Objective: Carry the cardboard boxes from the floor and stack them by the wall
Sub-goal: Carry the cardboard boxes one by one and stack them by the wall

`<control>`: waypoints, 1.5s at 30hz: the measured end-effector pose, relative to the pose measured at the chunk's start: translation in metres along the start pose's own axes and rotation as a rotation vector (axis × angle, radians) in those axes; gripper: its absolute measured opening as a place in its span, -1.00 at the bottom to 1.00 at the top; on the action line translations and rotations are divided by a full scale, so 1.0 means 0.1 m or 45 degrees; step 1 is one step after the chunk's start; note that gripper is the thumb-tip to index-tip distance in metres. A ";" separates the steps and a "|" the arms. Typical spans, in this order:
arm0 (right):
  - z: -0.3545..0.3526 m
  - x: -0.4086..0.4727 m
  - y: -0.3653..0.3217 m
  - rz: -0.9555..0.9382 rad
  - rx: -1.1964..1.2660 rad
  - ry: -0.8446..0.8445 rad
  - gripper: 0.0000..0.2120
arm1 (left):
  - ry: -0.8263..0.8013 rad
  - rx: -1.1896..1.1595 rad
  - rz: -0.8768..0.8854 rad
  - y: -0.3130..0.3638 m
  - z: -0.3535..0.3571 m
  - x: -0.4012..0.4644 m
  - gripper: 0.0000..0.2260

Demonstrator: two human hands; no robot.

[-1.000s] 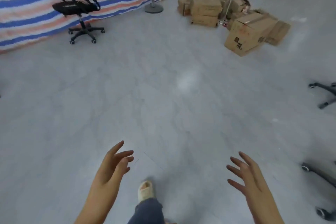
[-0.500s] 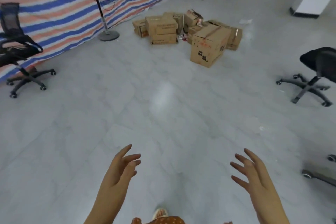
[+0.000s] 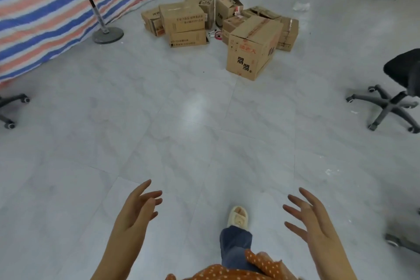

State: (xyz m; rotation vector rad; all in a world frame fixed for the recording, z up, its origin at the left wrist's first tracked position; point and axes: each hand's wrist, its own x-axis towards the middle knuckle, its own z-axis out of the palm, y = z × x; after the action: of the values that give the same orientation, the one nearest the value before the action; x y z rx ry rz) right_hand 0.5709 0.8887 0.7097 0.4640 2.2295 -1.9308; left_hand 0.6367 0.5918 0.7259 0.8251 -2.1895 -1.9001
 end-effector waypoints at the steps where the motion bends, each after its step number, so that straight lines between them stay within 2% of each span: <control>1: -0.03 0.31 -0.08 -0.010 -0.003 -0.018 -0.52 | 0.006 -0.013 -0.005 0.07 0.18 0.23 -0.70; 10: -0.22 2.30 -0.92 -0.089 0.040 -0.041 -0.74 | -0.084 -0.023 0.043 1.00 1.48 1.75 -0.72; 18: 0.03 3.61 -1.17 -0.035 0.010 0.004 -0.76 | -0.079 0.021 -0.019 1.32 2.04 3.09 -0.72; 26: 0.72 5.32 -1.85 -0.092 0.057 0.116 -0.77 | -0.104 -0.033 0.022 1.86 2.33 5.10 -0.72; 34: 1.27 6.57 -2.58 -0.030 0.053 0.145 -0.57 | -0.220 -0.006 0.066 2.47 2.61 6.69 -0.71; 45: 1.43 8.83 -3.17 0.030 -0.005 0.160 -0.49 | -0.132 0.014 -0.004 2.92 3.61 8.59 -0.75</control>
State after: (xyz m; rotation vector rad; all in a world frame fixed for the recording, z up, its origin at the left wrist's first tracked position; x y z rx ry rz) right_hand -0.3762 0.8248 0.7052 0.6245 2.2909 -1.9355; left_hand -0.3365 0.5170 0.7139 0.7479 -2.2607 -1.9760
